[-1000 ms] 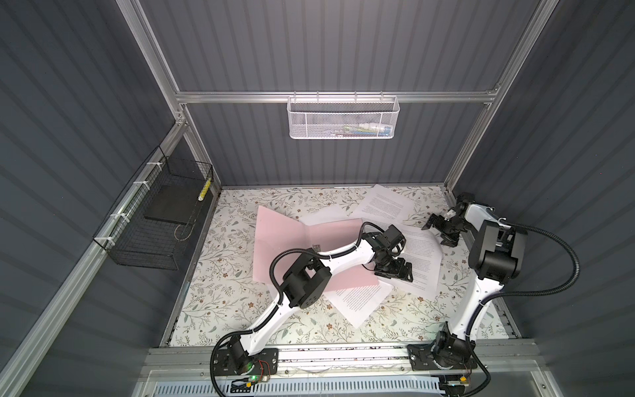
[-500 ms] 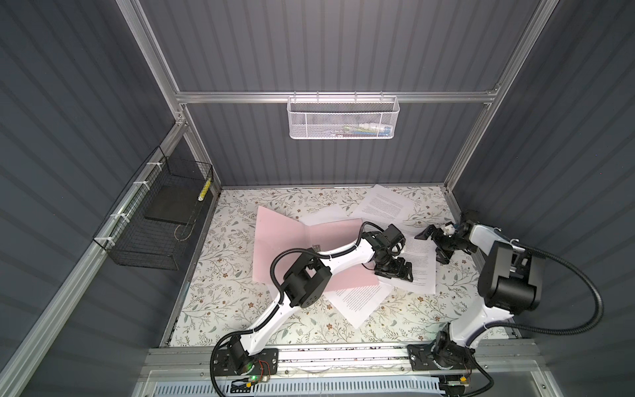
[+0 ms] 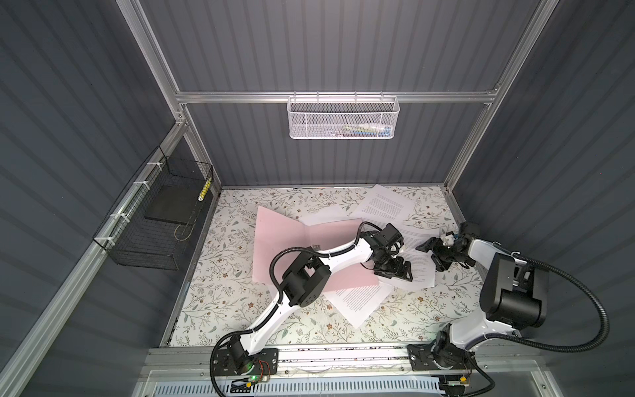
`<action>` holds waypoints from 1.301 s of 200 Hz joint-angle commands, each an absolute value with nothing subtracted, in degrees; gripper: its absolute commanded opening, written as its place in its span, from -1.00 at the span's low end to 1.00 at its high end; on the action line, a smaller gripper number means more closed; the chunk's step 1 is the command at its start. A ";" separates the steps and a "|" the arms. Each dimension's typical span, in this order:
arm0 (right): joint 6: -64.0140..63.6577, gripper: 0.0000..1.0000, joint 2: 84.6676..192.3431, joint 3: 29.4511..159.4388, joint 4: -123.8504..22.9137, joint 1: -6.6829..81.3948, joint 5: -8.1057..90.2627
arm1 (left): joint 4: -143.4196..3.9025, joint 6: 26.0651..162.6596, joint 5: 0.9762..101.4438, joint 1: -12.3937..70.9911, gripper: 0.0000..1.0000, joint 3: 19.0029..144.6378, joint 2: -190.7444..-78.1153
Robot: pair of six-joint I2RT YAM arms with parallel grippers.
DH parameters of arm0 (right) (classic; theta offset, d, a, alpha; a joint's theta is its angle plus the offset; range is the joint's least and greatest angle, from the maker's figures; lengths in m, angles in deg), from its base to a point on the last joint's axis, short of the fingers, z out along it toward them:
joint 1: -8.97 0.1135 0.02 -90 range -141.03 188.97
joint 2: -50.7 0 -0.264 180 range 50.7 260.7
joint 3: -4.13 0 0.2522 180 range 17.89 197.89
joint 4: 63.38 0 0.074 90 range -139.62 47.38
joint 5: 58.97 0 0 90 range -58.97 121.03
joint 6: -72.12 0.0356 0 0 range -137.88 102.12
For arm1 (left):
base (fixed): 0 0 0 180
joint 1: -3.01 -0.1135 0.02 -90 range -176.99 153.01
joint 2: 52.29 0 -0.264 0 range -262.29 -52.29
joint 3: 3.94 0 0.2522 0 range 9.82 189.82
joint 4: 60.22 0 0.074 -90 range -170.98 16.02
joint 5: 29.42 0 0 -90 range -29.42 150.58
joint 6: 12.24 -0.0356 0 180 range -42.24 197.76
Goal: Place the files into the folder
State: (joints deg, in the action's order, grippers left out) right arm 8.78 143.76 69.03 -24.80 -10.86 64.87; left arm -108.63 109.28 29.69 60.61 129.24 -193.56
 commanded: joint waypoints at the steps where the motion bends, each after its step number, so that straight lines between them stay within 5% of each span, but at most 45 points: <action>1: 8.12 0.12 141.57 67.68 -24.97 -10.94 62.31 | -111.42 108.55 31.40 60.02 0.77 126.91 -195.33; 69: 6.99 -1.00 139.81 66.26 -24.67 -10.91 62.28 | -110.76 110.22 26.29 58.77 0.77 131.14 -193.89; 110: 7.49 -1.00 134.78 66.61 -24.33 -10.82 65.07 | -112.25 109.97 24.45 56.00 0.85 138.24 -185.19; 134: 7.65 -1.00 129.31 69.35 -21.52 -9.76 63.81 | -113.82 108.32 29.05 52.71 0.99 132.10 -173.24; 184: 5.63 -1.00 121.16 81.29 -11.94 -0.60 58.39 | -128.32 101.54 59.06 40.34 1.00 106.90 -144.12; 218: 6.41 -1.00 123.27 91.10 -10.66 12.19 56.95 | -138.54 100.50 68.09 30.17 0.99 100.98 -133.04; 260: 10.08 -1.00 130.92 100.44 -16.51 22.90 64.91 | -138.40 99.83 61.18 15.03 1.00 92.32 -128.41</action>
State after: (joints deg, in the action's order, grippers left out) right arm 7.71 127.17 97.11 -14.50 18.99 59.71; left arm -134.77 101.68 63.96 22.30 97.37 -128.99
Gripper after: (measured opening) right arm 0.044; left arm 0.997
